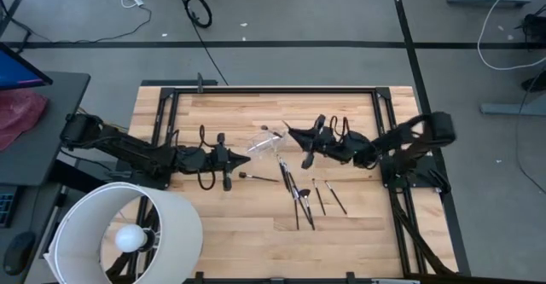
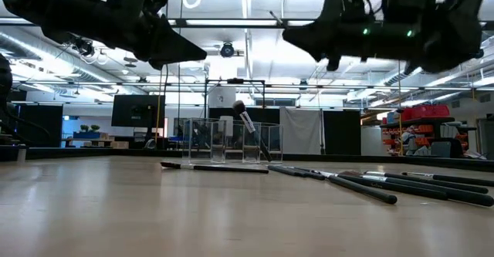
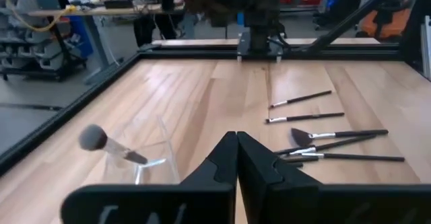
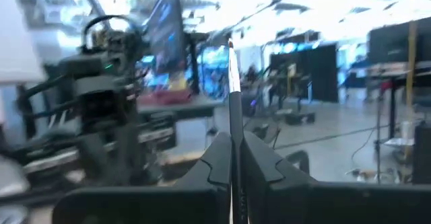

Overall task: Put items in baskets/containers
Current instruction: Put the black eyeshadow brush into the transparent organizer

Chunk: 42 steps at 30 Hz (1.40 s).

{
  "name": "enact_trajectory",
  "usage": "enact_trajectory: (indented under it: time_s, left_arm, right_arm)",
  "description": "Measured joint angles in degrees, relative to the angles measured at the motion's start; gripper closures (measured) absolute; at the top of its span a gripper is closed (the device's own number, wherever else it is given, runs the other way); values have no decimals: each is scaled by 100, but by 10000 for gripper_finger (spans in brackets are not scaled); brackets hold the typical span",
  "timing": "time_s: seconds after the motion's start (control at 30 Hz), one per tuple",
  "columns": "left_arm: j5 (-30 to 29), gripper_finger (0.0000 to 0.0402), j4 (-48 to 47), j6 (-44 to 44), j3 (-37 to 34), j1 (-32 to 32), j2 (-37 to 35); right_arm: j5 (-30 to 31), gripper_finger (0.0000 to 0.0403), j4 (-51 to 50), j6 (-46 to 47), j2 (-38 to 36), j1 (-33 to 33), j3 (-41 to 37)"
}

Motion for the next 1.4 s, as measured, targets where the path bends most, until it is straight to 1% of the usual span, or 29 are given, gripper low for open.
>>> enact_trajectory:
  time_s: [0.1,0.23,0.3,0.37,0.47,0.53,0.67,0.77,0.9,1.03,1.17,1.27,1.4]
  left_arm:
    - [-5,393,36,18,0,70,0]
    - [-18,393,89,18,0,197,0]
    - [-16,393,62,11,0,249,2]
    - [-11,392,-6,1,0,296,2]
    - [-13,392,-9,-51,0,370,4]
    - [-13,392,-8,-91,0,393,4]
    - [-13,389,78,-139,0,437,4]
    - [-12,372,138,-98,0,437,4]
    - [-17,328,383,-87,0,451,7]
    - [-117,279,852,-14,0,572,9]
    - [-114,244,1260,177,0,692,9]
    - [79,231,1272,206,0,728,9]
    - [280,231,1281,211,0,726,9]
  right_arm:
    - [-149,390,280,30,723,-164,222]
    - [-806,390,550,305,1518,-330,955]
    - [-1018,390,476,404,1752,-376,1244]
    - [-1385,390,413,591,1904,-401,1508]
    - [-2008,390,370,737,2050,-383,1746]
    - [-2197,390,251,806,2055,-375,1806]
    - [-2279,390,10,899,2055,-386,1858]
    - [-2278,390,-178,824,2053,-390,1858]
    - [-2336,390,-185,796,2053,-384,1858]
    - [-2412,390,-135,793,2053,-382,1858]
    - [-2510,390,-136,804,2053,-377,1858]
    - [-2534,390,-145,798,2053,-377,1858]
    - [-2527,390,-176,793,2053,-377,1858]
